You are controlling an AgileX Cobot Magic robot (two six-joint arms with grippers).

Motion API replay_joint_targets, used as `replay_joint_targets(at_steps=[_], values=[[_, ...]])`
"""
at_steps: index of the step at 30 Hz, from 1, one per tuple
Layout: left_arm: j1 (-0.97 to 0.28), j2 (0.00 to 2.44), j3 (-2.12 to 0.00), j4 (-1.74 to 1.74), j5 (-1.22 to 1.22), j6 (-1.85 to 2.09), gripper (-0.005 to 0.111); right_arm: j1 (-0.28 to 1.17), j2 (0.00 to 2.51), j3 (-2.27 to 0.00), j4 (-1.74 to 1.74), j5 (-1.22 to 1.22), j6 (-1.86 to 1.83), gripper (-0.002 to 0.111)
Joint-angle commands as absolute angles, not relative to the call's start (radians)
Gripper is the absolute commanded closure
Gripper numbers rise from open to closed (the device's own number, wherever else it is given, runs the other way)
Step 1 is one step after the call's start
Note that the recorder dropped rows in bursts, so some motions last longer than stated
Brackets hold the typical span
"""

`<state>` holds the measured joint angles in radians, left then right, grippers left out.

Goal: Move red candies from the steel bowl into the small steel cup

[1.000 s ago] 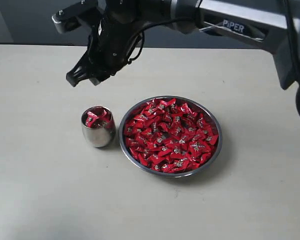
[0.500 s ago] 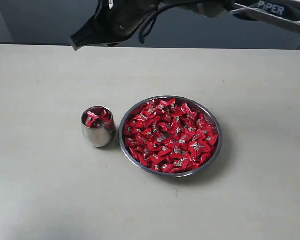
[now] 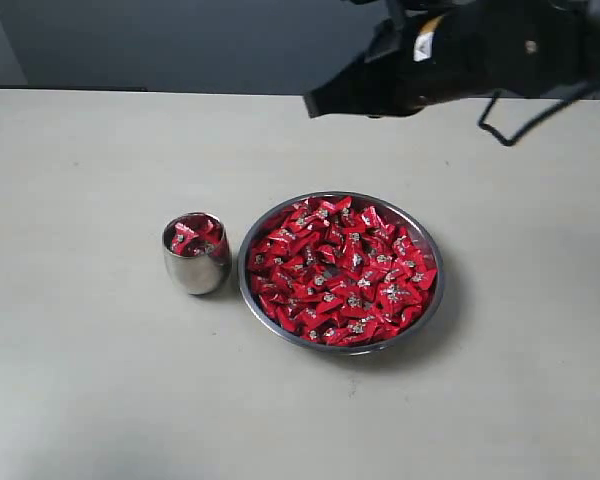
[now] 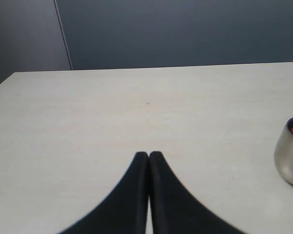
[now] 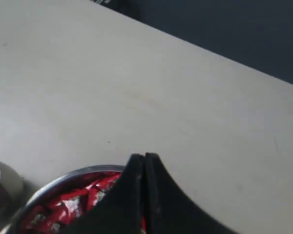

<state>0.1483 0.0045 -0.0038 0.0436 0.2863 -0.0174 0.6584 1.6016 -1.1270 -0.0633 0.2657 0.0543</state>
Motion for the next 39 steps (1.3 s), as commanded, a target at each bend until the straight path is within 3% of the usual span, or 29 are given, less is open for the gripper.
replay_joint_targets(at_steps=[1,13,39], values=[[0.146,0.0,0.0,0.045,0.284,-0.02,0.106,0.616,1.466,-0.978,-0.059,0.217,0.057,0.108],[0.146,0.0,0.0,0.045,0.284,-0.02,0.106,0.535,1.172,-0.711,-0.051,0.131,0.101,0.108],[0.146,0.0,0.0,0.045,0.284,-0.02,0.106,0.535,1.068,-0.704,-0.216,0.203,0.103,0.108]])
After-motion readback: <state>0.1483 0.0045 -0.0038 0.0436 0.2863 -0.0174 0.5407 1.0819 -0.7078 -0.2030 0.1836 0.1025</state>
